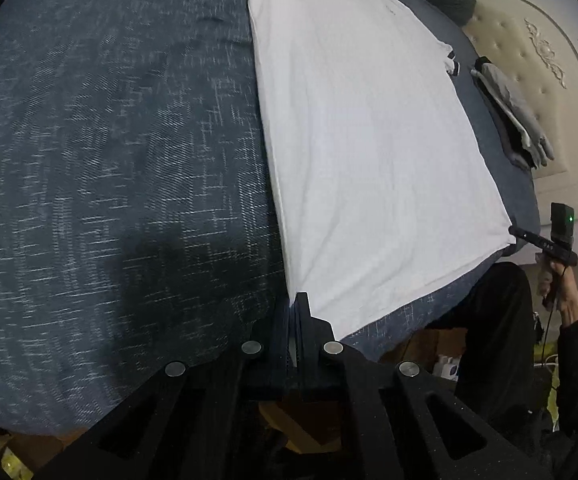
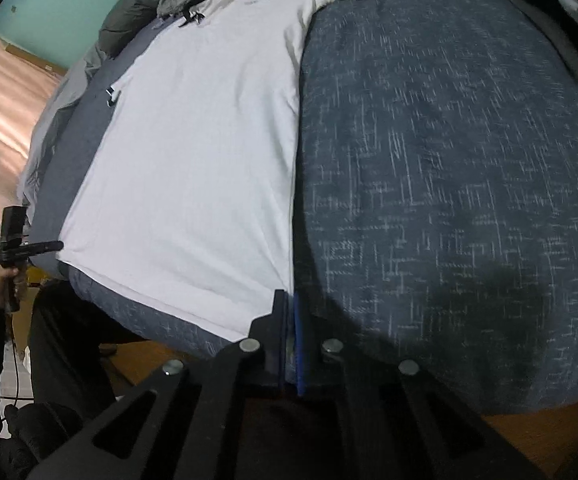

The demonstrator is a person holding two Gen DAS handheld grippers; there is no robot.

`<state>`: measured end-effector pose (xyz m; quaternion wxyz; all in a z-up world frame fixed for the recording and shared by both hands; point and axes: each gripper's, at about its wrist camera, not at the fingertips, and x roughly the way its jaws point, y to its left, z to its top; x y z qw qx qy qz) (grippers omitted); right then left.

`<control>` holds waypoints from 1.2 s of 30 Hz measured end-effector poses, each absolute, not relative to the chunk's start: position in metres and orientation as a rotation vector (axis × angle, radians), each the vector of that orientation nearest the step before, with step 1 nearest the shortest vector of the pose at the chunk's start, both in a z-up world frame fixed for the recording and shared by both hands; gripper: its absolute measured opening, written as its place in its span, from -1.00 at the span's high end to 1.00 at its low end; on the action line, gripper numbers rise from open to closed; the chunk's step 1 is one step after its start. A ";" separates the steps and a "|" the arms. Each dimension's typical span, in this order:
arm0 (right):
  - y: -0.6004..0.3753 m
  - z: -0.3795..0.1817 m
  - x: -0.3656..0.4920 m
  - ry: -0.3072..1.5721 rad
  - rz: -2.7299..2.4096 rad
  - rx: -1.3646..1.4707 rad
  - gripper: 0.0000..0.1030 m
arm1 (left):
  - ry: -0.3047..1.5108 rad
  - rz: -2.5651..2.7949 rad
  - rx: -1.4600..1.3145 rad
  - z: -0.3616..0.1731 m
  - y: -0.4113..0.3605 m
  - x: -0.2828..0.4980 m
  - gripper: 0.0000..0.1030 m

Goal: Fold clothes
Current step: 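Pull the hem taut with both grippers, then open them, then move the right gripper to the black-trimmed sleeve cuff and grasp it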

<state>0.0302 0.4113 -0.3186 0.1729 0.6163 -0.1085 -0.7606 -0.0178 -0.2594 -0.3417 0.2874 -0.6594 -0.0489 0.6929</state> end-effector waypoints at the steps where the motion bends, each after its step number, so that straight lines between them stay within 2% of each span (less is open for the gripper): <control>1: 0.410 -0.320 0.031 -0.305 -2.157 1.763 0.95 | -0.134 1.851 -1.765 -0.342 -0.260 -0.015 0.96; 10: 0.407 -0.330 0.028 -0.299 -2.105 1.836 0.92 | -0.134 1.858 -1.828 -0.365 -0.265 -0.011 0.94; 11: 0.410 -0.327 0.027 -0.311 -2.104 1.831 0.86 | -0.125 1.866 -1.828 -0.364 -0.264 -0.011 0.92; 15: 0.427 -0.306 0.015 -0.360 -2.146 1.789 0.52 | -0.090 1.921 -1.811 -0.348 -0.265 -0.018 0.63; 18: 0.441 -0.291 -0.002 -0.417 -2.206 1.727 0.45 | -0.086 1.991 -1.762 -0.330 -0.263 -0.032 0.32; 19: 0.445 -0.286 -0.009 -0.436 -2.227 1.705 0.43 | -0.084 2.014 -1.745 -0.325 -0.262 -0.037 0.28; 24: 0.465 -0.266 -0.051 -0.537 -2.368 1.567 0.23 | -0.100 2.132 -1.635 -0.301 -0.245 -0.067 0.27; 31: 0.477 -0.261 -0.121 -0.705 -2.474 1.449 0.18 | -0.161 2.225 -1.502 -0.290 -0.201 -0.120 0.20; 33: 0.476 -0.263 -0.143 -0.729 -2.502 1.429 0.05 | -0.170 2.241 -1.471 -0.285 -0.198 -0.131 0.16; 36: 0.482 -0.269 -0.175 -0.819 -2.531 1.397 0.02 | -0.196 2.248 -1.448 -0.291 -0.178 -0.141 0.15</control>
